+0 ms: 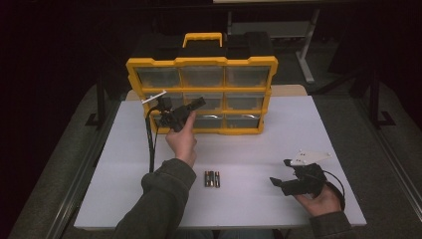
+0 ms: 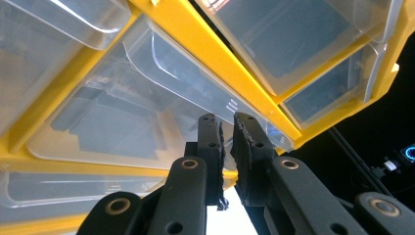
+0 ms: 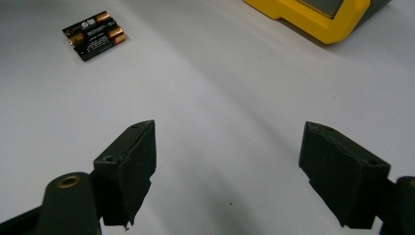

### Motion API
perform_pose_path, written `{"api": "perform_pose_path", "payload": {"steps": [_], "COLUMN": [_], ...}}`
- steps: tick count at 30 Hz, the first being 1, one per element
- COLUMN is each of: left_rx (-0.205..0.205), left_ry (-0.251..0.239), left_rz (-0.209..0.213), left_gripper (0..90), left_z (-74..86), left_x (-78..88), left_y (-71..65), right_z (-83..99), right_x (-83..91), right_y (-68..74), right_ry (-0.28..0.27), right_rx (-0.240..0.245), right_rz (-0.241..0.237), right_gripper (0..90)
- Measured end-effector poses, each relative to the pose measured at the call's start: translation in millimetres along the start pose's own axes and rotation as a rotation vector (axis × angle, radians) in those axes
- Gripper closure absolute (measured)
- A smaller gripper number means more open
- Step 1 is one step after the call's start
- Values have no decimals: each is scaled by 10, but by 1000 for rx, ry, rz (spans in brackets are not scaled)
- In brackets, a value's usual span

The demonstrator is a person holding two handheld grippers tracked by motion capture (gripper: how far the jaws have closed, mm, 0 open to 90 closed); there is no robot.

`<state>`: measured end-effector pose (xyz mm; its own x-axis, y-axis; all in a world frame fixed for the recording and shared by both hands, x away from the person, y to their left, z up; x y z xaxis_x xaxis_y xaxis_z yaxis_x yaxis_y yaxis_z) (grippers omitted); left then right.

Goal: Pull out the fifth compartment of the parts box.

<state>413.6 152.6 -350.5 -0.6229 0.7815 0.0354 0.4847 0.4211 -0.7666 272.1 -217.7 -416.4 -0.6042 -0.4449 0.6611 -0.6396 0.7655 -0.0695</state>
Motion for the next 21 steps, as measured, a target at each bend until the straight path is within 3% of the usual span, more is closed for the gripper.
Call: {"api": "perform_pose_path", "payload": {"steps": [6, 8, 21], "left_rx": [-5, -5, -21], "left_ry": [12, 22, 45], "left_rz": [20, 23, 50], "left_gripper": [817, 816, 816], "left_z": [28, 28, 93], "left_x": [58, 79, 191], "left_y": [-5, -19, -78], "right_z": [3, 0, 4], "right_x": [2, -4, -10], "right_y": [2, -6, 8], "right_ry": [3, -10, -2], "right_rx": [-7, 14, -7], "right_rz": [0, 4, -3], "right_gripper": [207, 207, 205]}}
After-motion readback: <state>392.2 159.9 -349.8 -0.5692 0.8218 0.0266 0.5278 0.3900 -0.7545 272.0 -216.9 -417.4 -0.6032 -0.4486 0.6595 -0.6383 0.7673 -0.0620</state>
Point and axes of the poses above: each handheld gripper's, and its own axes: x roughly backward along the jaws, z roughly out of its underside, y roughly to its left, the point moved 1 cm from there along -x, roughly forward along the jaws, and after that the axes turned 7 degrees about z, right-handed, at the moved point
